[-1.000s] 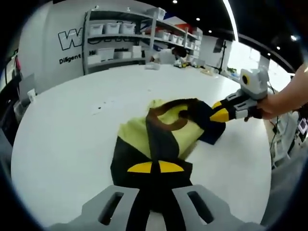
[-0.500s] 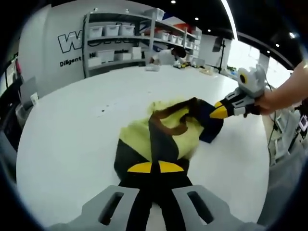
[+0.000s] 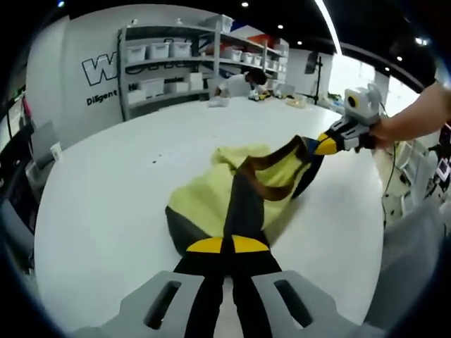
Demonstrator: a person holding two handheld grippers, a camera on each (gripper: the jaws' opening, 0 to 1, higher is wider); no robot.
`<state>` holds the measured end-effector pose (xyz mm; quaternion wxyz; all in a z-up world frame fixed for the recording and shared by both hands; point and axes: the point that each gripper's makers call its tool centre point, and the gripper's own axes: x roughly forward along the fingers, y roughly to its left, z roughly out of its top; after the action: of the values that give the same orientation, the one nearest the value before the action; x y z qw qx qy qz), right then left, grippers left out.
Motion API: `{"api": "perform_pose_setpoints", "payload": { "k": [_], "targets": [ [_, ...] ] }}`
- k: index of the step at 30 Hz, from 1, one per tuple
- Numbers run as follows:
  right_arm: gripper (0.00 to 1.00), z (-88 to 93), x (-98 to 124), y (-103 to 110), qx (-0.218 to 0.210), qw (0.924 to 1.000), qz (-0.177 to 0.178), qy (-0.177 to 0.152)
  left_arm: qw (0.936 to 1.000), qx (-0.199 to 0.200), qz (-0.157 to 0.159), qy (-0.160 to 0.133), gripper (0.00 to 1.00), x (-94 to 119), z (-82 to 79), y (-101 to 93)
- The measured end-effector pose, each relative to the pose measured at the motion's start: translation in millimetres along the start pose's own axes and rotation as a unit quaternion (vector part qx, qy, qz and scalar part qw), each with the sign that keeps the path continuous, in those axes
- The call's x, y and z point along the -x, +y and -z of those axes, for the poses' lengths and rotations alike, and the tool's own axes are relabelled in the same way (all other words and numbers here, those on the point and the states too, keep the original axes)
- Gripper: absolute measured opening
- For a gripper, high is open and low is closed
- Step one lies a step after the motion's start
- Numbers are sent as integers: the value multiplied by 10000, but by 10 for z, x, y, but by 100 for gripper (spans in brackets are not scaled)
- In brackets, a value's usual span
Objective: Fold the garment on the visible template until the final outline fits inside the template.
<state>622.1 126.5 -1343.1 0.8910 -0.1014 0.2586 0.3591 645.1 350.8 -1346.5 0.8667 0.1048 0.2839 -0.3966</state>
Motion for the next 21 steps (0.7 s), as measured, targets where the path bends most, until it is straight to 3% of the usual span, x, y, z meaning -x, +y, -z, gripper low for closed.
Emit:
{"api": "perform_pose_setpoints", "payload": {
  "k": [10,21],
  "targets": [
    [0,111,290,407,132,9993,-341,58,9998,-151,92,-3,1,403,222,-322],
    [0,149,670,937,145,9976,-678,-11,9996,46,274,-93,1,839,361,-644]
  ]
}}
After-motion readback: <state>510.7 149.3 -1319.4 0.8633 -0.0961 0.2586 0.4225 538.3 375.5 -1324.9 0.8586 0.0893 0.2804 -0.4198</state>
